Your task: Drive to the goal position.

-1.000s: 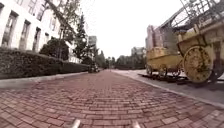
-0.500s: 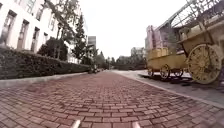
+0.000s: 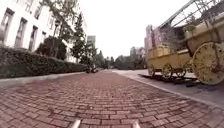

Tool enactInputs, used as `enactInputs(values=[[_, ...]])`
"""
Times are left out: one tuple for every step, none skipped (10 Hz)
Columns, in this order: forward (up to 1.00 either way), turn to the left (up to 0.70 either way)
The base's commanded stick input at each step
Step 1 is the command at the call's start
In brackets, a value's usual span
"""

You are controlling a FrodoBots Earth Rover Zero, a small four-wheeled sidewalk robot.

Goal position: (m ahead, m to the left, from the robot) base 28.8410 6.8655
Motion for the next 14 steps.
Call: enactInputs(values=[[0.70, 0.00], [0.70, 0.00], [0.70, 0.00], [0.70, 0.00], [0.70, 0.00], [0.70, 0.00], [0.70, 0.00], [0.70, 0.00], [0.70, 0.00], [0.70, 0.00], [0.70, 0.00], [0.70, 0.00], [0.70, 0.00], [0.70, 0.00]])
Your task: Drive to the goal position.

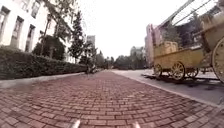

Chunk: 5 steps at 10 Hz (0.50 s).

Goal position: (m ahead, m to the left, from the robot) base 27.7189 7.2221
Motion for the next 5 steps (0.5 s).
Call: enactInputs(values=[[0.70, 0.00], [0.70, 0.00], [0.70, 0.00], [0.70, 0.00], [0.70, 0.00]])
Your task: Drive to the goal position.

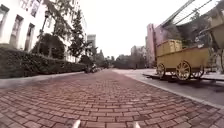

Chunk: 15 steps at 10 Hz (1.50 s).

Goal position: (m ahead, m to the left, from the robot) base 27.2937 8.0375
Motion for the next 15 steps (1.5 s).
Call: enactInputs(values=[[0.70, 0.00], [0.70, 0.00], [0.70, 0.00], [0.70, 0.00], [0.70, 0.00], [0.70, 0.00], [0.70, 0.00], [0.70, 0.00], [0.70, 0.00], [0.70, 0.00], [0.70, 0.00], [0.70, 0.00], [0.70, 0.00], [0.70, 0.00], [0.70, 0.00]])
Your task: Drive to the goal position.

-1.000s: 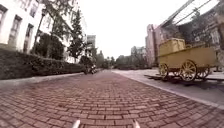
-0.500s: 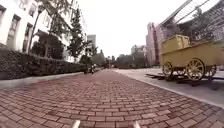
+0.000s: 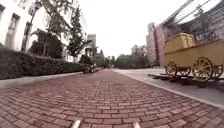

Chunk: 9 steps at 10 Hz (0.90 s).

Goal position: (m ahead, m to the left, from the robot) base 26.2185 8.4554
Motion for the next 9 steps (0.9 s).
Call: enactInputs(values=[[0.70, 0.00], [0.70, 0.00], [0.70, 0.00], [0.70, -0.09], [0.70, -0.05], [0.70, 0.00], [0.70, 0.00], [0.70, 0.00], [0.70, 0.00]])
